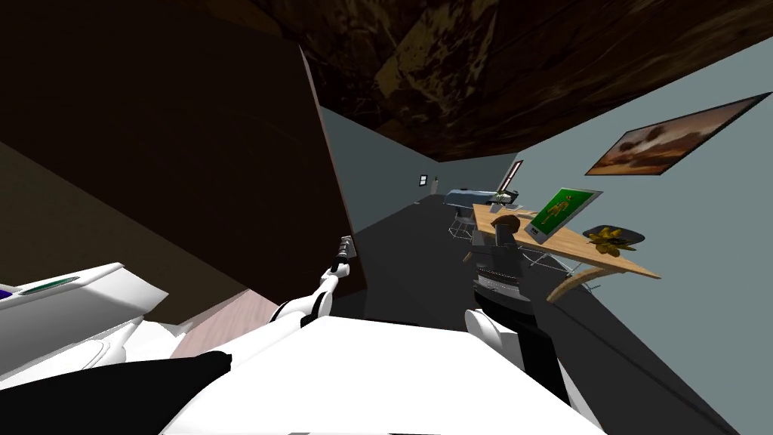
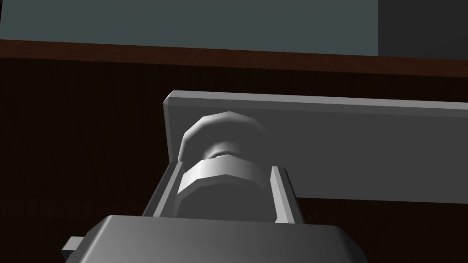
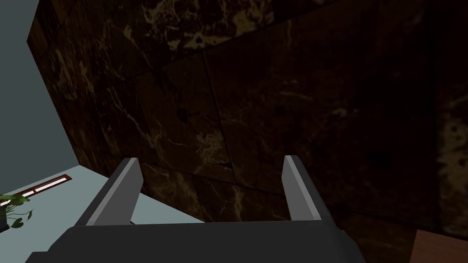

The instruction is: Push the door open

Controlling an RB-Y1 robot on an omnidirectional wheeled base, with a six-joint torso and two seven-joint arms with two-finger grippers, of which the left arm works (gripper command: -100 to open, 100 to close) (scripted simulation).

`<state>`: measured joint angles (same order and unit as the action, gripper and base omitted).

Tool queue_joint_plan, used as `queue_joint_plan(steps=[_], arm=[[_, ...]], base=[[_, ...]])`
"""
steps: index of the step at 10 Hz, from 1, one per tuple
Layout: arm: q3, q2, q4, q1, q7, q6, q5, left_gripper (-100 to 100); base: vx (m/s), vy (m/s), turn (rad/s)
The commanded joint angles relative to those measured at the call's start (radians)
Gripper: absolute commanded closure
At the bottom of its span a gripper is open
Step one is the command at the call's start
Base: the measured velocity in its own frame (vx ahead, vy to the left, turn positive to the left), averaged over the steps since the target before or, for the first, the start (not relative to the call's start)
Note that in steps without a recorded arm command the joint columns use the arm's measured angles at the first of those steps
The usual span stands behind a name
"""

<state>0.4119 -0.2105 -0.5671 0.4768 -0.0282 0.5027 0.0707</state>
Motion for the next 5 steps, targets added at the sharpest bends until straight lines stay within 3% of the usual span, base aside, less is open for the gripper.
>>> queue_joint_plan(steps=[1, 3, 5], arm=[[0.008, 0.001, 0.001, -0.001, -0.005, -0.003, -0.002, 100], [0.007, 0.002, 0.018, 0.003, -0.006, 0.001, -0.002, 100], [0.034, -0.010, 0.021, -0.002, -0.015, 0.003, 0.006, 100]], base=[[0.111, -0.063, 0.102], [0.106, -0.072, 0.085], [0.179, -0.050, 0.056]])
